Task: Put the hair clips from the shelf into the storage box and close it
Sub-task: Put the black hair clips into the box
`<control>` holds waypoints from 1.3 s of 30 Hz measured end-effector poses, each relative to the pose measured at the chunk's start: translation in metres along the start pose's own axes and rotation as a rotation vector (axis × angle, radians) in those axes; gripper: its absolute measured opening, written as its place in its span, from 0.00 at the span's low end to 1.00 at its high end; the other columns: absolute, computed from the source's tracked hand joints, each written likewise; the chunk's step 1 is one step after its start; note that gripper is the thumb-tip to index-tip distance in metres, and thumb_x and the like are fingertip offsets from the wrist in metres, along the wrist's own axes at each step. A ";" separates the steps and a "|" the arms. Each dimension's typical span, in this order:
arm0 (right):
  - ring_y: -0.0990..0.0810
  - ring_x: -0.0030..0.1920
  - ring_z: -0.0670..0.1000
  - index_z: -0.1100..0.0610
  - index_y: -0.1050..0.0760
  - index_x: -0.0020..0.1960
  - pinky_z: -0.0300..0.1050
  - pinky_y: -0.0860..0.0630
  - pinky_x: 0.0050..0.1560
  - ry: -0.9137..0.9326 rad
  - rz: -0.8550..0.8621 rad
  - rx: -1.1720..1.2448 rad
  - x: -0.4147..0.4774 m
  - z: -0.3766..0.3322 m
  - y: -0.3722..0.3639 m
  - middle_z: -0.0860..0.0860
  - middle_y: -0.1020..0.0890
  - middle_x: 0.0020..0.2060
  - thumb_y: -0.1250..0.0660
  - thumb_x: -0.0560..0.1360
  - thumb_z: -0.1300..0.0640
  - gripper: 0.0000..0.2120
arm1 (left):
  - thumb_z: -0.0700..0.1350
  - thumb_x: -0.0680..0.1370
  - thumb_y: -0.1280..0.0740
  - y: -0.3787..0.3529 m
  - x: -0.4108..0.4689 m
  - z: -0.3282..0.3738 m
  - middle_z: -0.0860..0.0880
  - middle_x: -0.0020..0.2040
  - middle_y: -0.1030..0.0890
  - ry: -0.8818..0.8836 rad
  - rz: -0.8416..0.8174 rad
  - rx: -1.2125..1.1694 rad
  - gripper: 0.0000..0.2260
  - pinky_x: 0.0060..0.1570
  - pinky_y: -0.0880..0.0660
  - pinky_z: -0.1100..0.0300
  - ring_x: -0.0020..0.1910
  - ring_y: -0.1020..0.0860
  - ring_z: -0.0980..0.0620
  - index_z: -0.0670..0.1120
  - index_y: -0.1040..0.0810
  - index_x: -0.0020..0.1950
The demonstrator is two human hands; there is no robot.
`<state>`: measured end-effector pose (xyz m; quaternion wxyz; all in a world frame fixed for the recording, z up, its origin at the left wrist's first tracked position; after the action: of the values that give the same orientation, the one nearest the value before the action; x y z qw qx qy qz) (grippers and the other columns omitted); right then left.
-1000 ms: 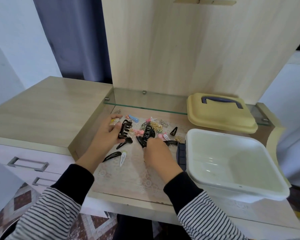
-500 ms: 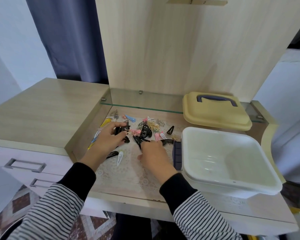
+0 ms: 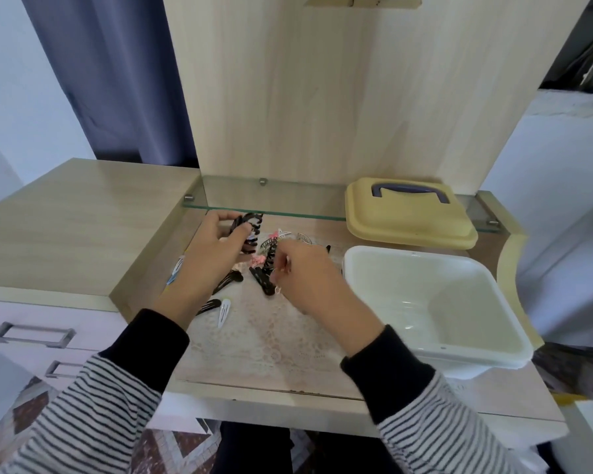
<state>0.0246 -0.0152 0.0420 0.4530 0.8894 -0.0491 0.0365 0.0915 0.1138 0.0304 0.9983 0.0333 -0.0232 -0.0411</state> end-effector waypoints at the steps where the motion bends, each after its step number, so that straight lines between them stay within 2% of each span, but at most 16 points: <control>1: 0.27 0.43 0.50 0.55 0.26 0.45 0.40 0.32 0.39 -0.010 0.003 0.004 -0.002 0.000 0.018 0.49 0.25 0.41 0.35 0.75 0.62 0.03 | 0.42 0.80 0.36 -0.006 -0.002 0.010 0.44 0.49 0.21 -0.024 -0.021 -0.002 0.08 0.43 0.18 0.57 0.44 0.18 0.49 0.44 0.27 0.58; 3: 0.24 0.41 0.50 0.55 0.25 0.44 0.41 0.26 0.39 -0.047 -0.010 0.058 -0.007 0.008 0.054 0.48 0.23 0.40 0.36 0.74 0.61 0.03 | 0.43 0.80 0.36 -0.022 -0.006 0.030 0.47 0.48 0.21 -0.061 -0.064 0.011 0.08 0.43 0.18 0.58 0.43 0.18 0.51 0.46 0.26 0.59; 6: 0.19 0.37 0.50 0.56 0.22 0.45 0.48 0.18 0.45 -0.106 -0.087 0.195 -0.016 0.031 0.098 0.53 0.18 0.37 0.34 0.73 0.63 0.04 | 0.44 0.79 0.35 -0.053 -0.014 0.051 0.48 0.49 0.21 -0.083 -0.163 0.052 0.08 0.44 0.18 0.56 0.42 0.17 0.53 0.50 0.24 0.58; 8: 0.19 0.36 0.49 0.57 0.21 0.46 0.46 0.18 0.45 -0.137 -0.137 0.226 -0.021 0.051 0.119 0.54 0.17 0.36 0.32 0.74 0.62 0.03 | 0.44 0.79 0.35 -0.079 -0.021 0.060 0.48 0.50 0.20 -0.070 -0.266 0.100 0.08 0.43 0.18 0.58 0.43 0.17 0.52 0.48 0.26 0.58; 11: 0.18 0.37 0.47 0.56 0.22 0.48 0.41 0.19 0.42 -0.175 -0.183 0.185 -0.025 0.078 0.141 0.52 0.16 0.38 0.28 0.72 0.58 0.06 | 0.47 0.78 0.34 -0.113 -0.028 0.068 0.52 0.48 0.18 -0.104 -0.370 0.245 0.03 0.44 0.19 0.60 0.41 0.19 0.58 0.52 0.26 0.51; 14: 0.17 0.39 0.49 0.58 0.22 0.48 0.42 0.19 0.45 -0.241 -0.245 0.151 -0.029 0.106 0.149 0.52 0.15 0.38 0.26 0.70 0.58 0.09 | 0.51 0.77 0.33 -0.141 -0.032 0.067 0.58 0.46 0.18 -0.168 -0.471 0.428 0.04 0.40 0.26 0.65 0.38 0.21 0.64 0.56 0.28 0.46; 17: 0.15 0.40 0.51 0.59 0.20 0.46 0.44 0.19 0.49 -0.283 -0.309 0.125 -0.032 0.129 0.147 0.52 0.15 0.38 0.26 0.70 0.58 0.08 | 0.52 0.76 0.32 -0.161 -0.036 0.062 0.59 0.47 0.18 -0.220 -0.557 0.614 0.05 0.37 0.31 0.67 0.41 0.21 0.64 0.55 0.27 0.46; 19: 0.15 0.40 0.49 0.58 0.19 0.46 0.44 0.19 0.50 -0.302 -0.362 0.091 -0.035 0.141 0.141 0.51 0.15 0.37 0.27 0.70 0.58 0.06 | 0.50 0.76 0.32 -0.172 -0.038 0.057 0.59 0.47 0.19 -0.247 -0.622 0.697 0.03 0.34 0.32 0.68 0.39 0.22 0.64 0.55 0.26 0.45; 21: 0.15 0.39 0.46 0.56 0.19 0.45 0.43 0.19 0.49 -0.311 -0.414 0.036 -0.035 0.151 0.133 0.48 0.15 0.36 0.28 0.70 0.58 0.04 | 0.48 0.77 0.33 -0.182 -0.039 0.051 0.60 0.44 0.20 -0.265 -0.677 0.787 0.00 0.31 0.32 0.73 0.39 0.22 0.64 0.53 0.23 0.47; 23: 0.17 0.36 0.41 0.52 0.19 0.45 0.40 0.21 0.46 -0.311 -0.475 -0.067 -0.036 0.159 0.122 0.45 0.15 0.37 0.28 0.70 0.56 0.04 | 0.46 0.77 0.34 -0.191 -0.041 0.044 0.61 0.39 0.23 -0.276 -0.735 0.894 0.02 0.32 0.30 0.74 0.40 0.23 0.64 0.51 0.22 0.48; 25: 0.18 0.36 0.39 0.49 0.19 0.45 0.40 0.21 0.46 -0.290 -0.525 -0.192 -0.036 0.165 0.111 0.44 0.16 0.39 0.29 0.70 0.56 0.04 | 0.45 0.77 0.35 -0.200 -0.042 0.035 0.59 0.41 0.23 -0.310 -0.804 1.009 0.02 0.38 0.27 0.69 0.43 0.23 0.61 0.50 0.22 0.47; 27: 0.18 0.38 0.41 0.49 0.19 0.45 0.43 0.20 0.48 -0.250 -0.573 -0.309 -0.035 0.168 0.099 0.45 0.16 0.38 0.30 0.69 0.57 0.05 | 0.43 0.77 0.36 -0.208 -0.043 0.024 0.55 0.46 0.21 -0.362 -0.858 1.144 0.04 0.45 0.23 0.58 0.45 0.22 0.55 0.50 0.22 0.47; 28: 0.18 0.40 0.44 0.50 0.19 0.46 0.44 0.20 0.48 -0.239 -0.602 -0.347 -0.035 0.169 0.093 0.46 0.16 0.38 0.30 0.69 0.58 0.06 | 0.43 0.76 0.36 -0.211 -0.044 0.019 0.54 0.47 0.21 -0.391 -0.881 1.221 0.04 0.47 0.23 0.55 0.46 0.22 0.53 0.49 0.22 0.47; 31: 0.19 0.41 0.49 0.54 0.21 0.49 0.43 0.22 0.43 -0.225 -0.694 -0.372 -0.034 0.172 0.078 0.49 0.17 0.40 0.30 0.69 0.60 0.09 | 0.40 0.75 0.36 -0.223 -0.049 0.004 0.50 0.46 0.19 -0.497 -0.967 1.405 0.06 0.47 0.22 0.54 0.47 0.21 0.49 0.47 0.20 0.47; 35: 0.19 0.40 0.50 0.54 0.19 0.47 0.42 0.23 0.40 -0.225 -0.817 -0.312 -0.032 0.176 0.064 0.52 0.15 0.42 0.29 0.68 0.61 0.09 | 0.41 0.75 0.37 -0.234 -0.053 -0.006 0.50 0.47 0.19 -0.650 -1.017 1.590 0.08 0.39 0.27 0.59 0.46 0.20 0.48 0.49 0.20 0.49; 39: 0.24 0.37 0.47 0.55 0.18 0.48 0.39 0.28 0.38 -0.237 -0.877 -0.300 -0.031 0.179 0.051 0.53 0.15 0.44 0.29 0.68 0.63 0.10 | 0.43 0.75 0.36 -0.239 -0.054 -0.013 0.51 0.46 0.18 -0.689 -1.068 1.663 0.08 0.38 0.29 0.59 0.46 0.20 0.48 0.51 0.19 0.49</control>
<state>-0.0089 -0.1881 -0.0254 0.5402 0.7493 0.2747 -0.2671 0.0187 -0.1187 -0.0012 0.4522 0.7018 -0.3096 -0.4552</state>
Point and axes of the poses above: each hand's wrist, its own x-axis towards the middle knuckle, its own y-axis out of the back of the hand, z = x × y, the point moved 6 cm from there along x, towards the middle knuckle
